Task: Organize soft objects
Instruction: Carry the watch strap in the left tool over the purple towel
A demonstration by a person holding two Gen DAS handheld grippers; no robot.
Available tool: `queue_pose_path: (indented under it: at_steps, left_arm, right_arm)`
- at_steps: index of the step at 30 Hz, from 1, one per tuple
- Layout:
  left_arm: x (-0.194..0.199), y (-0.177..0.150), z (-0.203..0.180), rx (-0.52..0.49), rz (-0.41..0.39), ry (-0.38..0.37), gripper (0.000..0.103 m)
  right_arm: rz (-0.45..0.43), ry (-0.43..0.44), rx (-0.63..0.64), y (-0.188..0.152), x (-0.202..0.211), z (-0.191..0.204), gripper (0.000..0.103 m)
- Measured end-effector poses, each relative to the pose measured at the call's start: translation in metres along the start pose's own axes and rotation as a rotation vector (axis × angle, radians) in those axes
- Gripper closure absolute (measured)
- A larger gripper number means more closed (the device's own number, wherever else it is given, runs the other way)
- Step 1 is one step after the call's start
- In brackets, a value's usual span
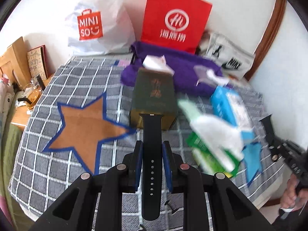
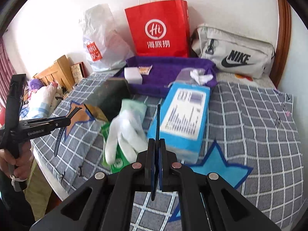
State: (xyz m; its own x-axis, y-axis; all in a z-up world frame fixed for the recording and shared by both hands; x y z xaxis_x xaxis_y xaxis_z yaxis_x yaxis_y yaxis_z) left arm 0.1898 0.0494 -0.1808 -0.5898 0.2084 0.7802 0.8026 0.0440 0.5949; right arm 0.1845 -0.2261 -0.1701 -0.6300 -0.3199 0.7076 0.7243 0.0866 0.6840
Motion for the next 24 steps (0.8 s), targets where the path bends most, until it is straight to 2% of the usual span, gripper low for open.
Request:
queue_pose_path:
  at_steps: [17,24]
  left_arm:
    - [-0.014,0.094,-0.006,0.088,-0.044,-0.051,0.083]
    - [-0.032,0.125,-0.008,0.101,-0.029,-0.069,0.083]
  right_arm:
    - [-0.047,0.015,-0.027,0.086,-0.026,-0.023,0.1]
    - [-0.072,0.012,-0.027,0.121,-0.043,-0.035,0.1]
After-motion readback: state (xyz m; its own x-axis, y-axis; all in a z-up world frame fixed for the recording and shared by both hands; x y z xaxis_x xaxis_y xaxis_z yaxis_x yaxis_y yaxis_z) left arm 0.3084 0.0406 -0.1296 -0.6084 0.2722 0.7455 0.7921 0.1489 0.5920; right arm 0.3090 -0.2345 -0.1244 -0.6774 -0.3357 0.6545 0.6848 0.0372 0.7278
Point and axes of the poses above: each gripper's, at about its wrist camera, not at the fingertips, and x roughly against the way its jaws point, z to its left, y to its top, the point moved 5 cm from there along -x, roughly the way its jaws point
